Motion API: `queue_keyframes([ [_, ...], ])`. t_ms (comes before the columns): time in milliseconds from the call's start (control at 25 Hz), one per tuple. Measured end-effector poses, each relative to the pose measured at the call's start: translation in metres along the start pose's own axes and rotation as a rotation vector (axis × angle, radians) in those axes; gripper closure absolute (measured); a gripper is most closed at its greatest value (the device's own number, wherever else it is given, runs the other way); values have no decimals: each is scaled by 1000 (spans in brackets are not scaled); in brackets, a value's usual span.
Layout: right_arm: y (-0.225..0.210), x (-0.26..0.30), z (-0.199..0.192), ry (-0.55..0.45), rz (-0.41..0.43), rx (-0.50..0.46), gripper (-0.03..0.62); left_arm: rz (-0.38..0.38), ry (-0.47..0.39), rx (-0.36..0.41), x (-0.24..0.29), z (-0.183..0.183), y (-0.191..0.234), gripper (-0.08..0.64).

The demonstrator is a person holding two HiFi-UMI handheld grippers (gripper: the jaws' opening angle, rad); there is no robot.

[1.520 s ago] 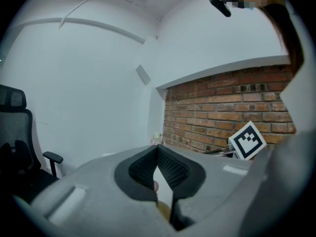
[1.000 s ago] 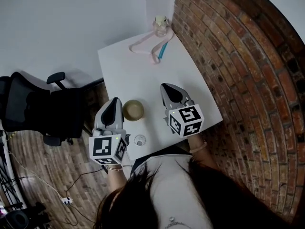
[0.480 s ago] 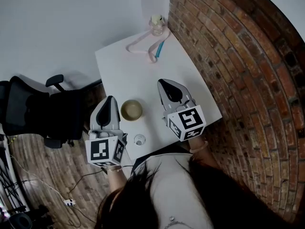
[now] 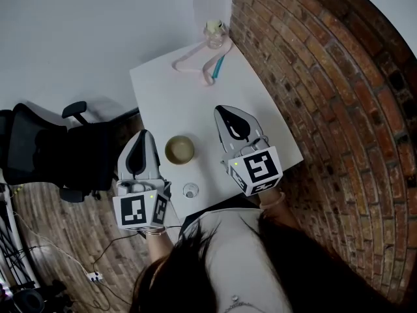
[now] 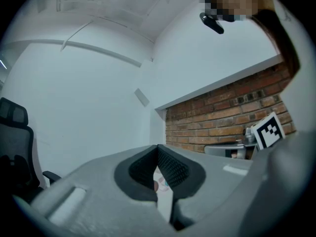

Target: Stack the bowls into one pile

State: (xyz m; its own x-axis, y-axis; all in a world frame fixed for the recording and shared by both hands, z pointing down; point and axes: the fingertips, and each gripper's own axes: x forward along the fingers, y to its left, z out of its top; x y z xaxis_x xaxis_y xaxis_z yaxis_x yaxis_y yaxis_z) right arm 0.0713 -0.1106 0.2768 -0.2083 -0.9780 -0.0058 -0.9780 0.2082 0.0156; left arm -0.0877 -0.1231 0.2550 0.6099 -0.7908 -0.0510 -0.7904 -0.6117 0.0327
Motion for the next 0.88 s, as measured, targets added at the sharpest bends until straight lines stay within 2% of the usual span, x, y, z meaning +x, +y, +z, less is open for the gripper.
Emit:
queue_keyframes([
  [400,1,-2,1,3,-4,-10,591,25,-38,-30,-5,7,8,561],
  [880,-1,-2,-2,15,-17,2,591,26,-26,-30,-3,2,9,561],
])
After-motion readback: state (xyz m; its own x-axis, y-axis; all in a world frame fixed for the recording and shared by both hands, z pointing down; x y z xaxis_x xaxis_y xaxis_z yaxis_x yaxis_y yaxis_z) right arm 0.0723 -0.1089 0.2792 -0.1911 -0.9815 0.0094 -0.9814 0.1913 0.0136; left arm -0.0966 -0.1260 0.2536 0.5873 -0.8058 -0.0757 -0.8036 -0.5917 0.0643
